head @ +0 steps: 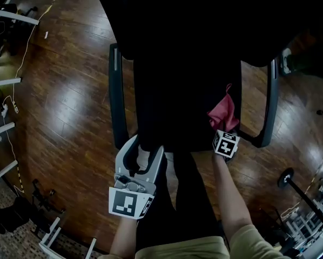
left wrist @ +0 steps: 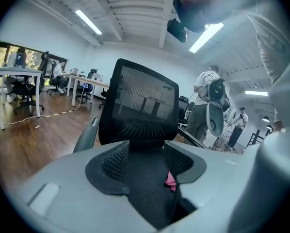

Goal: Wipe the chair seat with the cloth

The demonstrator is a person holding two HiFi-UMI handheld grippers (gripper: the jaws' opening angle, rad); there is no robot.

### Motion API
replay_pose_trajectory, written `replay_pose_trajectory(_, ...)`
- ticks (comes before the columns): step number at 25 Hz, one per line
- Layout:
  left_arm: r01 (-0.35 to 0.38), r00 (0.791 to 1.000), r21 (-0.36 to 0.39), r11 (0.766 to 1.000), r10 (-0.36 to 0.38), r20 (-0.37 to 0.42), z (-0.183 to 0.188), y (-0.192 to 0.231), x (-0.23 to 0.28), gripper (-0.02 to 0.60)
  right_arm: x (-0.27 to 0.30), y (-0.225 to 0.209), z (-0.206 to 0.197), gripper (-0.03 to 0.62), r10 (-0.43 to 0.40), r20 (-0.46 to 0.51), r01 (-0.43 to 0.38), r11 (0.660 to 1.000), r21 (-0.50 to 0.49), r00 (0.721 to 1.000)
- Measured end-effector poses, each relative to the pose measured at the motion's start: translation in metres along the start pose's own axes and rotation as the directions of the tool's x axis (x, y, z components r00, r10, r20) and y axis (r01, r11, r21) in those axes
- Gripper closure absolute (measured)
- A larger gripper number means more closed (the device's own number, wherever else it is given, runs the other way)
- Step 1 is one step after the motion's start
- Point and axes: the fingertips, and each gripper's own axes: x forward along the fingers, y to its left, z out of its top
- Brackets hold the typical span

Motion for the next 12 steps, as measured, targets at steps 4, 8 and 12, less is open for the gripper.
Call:
replay_pose_trajectory(4, -0.033, 0.999, 0.012, 0.999, 0.033, -0.017, 0.003, 0.013, -0.016, 0.37, -0.024, 0.154, 0.004, 0.577, 0.388, 0.089, -0.383, 0.921, -0.064, 0.917)
replay_pose_trajectory(8, -0.077, 0.997, 0.059, 0.995, 0.078, -0.023, 0.009, 0.027, -0.026, 0.37, -0.069, 0.315, -0.025, 0.577, 0.712, -0.021, -0.692, 0.675, -0.256, 0.702)
replay_pose_trajectory(12, -0.076, 0.996, 0.08, 0.994, 0.079, -0.032, 0.008, 0.029, -0.028, 0.37, -0.064, 0.356, -0.049, 0.577, 0.708, -0.151, -0.711, 0.622, -0.328, 0.69)
